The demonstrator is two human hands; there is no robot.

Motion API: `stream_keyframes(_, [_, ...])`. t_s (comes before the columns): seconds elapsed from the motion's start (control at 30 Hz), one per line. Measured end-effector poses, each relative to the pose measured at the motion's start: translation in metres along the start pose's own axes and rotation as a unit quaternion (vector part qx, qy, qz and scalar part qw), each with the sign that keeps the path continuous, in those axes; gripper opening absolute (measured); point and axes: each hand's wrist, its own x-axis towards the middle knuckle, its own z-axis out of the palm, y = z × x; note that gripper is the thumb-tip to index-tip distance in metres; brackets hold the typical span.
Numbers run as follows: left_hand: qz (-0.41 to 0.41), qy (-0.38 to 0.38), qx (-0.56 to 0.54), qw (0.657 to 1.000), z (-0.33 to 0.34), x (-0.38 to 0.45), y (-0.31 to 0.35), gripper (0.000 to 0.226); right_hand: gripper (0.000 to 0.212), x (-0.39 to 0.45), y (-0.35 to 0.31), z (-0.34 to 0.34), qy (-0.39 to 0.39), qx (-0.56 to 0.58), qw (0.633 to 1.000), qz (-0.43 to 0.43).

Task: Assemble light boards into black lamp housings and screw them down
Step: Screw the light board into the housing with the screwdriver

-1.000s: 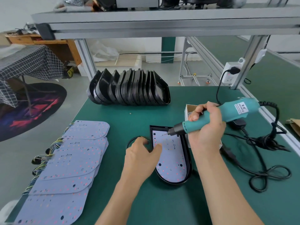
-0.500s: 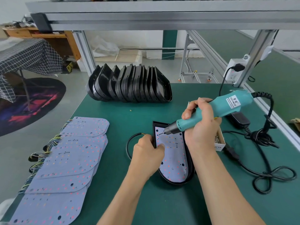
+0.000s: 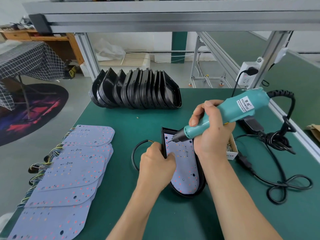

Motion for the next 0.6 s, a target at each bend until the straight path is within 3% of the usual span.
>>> stream_keyframes(0.17, [0.011,0.010,0.002,1.000,0.0005,-0.0028,0.0028,0.034,0.021,-0.0030,-0.0049,0.0076,-0.037,-0.022,0.999,-0.029])
stream_keyframes(0.6, [0.024,0.014,-0.008,1.000,-0.0002,-0.0065,0.0037,0.029,0.022,-0.0047,-0.0079,0.0094,-0.040,-0.034,0.998,-0.026])
